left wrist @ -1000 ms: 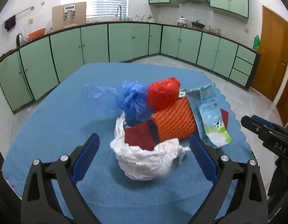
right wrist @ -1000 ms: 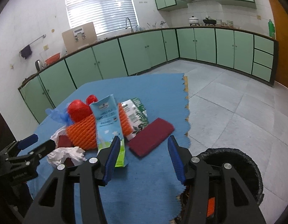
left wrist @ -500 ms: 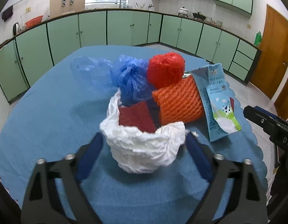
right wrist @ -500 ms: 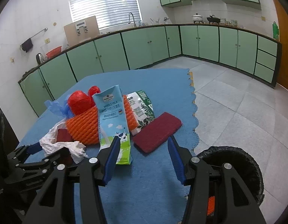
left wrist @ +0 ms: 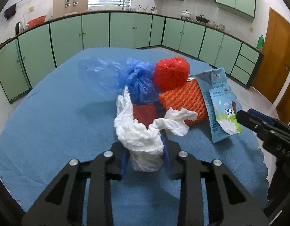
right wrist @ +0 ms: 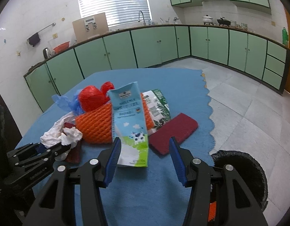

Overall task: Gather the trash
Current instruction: 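Lift the white plastic bag with the left tool while the right tool grasps the milk carton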

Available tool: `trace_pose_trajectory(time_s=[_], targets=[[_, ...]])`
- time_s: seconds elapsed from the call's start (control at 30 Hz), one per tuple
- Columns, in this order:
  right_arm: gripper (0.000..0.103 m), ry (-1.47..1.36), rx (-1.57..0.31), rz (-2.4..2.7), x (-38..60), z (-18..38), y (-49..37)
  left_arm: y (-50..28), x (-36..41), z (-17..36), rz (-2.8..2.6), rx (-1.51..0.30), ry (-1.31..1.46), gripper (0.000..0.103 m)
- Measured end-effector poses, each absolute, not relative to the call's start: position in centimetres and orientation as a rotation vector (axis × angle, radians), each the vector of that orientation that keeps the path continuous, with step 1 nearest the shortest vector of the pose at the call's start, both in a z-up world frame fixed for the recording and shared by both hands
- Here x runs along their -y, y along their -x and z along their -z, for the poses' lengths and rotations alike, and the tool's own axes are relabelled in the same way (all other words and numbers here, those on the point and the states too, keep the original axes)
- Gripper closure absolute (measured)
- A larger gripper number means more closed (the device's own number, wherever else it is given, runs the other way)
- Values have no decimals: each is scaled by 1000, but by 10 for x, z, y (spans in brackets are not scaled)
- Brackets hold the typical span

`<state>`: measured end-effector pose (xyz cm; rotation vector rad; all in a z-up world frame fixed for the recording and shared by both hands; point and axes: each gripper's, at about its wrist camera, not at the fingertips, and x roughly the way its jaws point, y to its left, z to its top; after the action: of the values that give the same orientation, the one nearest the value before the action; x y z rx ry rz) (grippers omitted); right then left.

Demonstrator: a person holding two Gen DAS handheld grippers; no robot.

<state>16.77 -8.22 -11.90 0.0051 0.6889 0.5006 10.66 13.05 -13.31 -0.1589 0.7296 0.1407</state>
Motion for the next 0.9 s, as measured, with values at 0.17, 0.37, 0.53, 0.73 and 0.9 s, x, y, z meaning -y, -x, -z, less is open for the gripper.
trace_pose_trajectory(time_s=[0.17,0.37,0.53,0.73,0.9], targets=[[51,9,-686,-514,69,119,-170,-93,-132,118,-170,-683,150,81],[51,17,-683,-522,54,118,-177,-84,-132,102,-188,-626,143,82],[49,33,-685,-514,46,118,-184,-93,-136,99,-190,-610,151,82],[47,35,-689,-501,45,118,-190,-98,-141,100,-192,-602,169,82],[40,32,-695,-497,44,119,-192,-96,-145,103,-193,-603,178,82]])
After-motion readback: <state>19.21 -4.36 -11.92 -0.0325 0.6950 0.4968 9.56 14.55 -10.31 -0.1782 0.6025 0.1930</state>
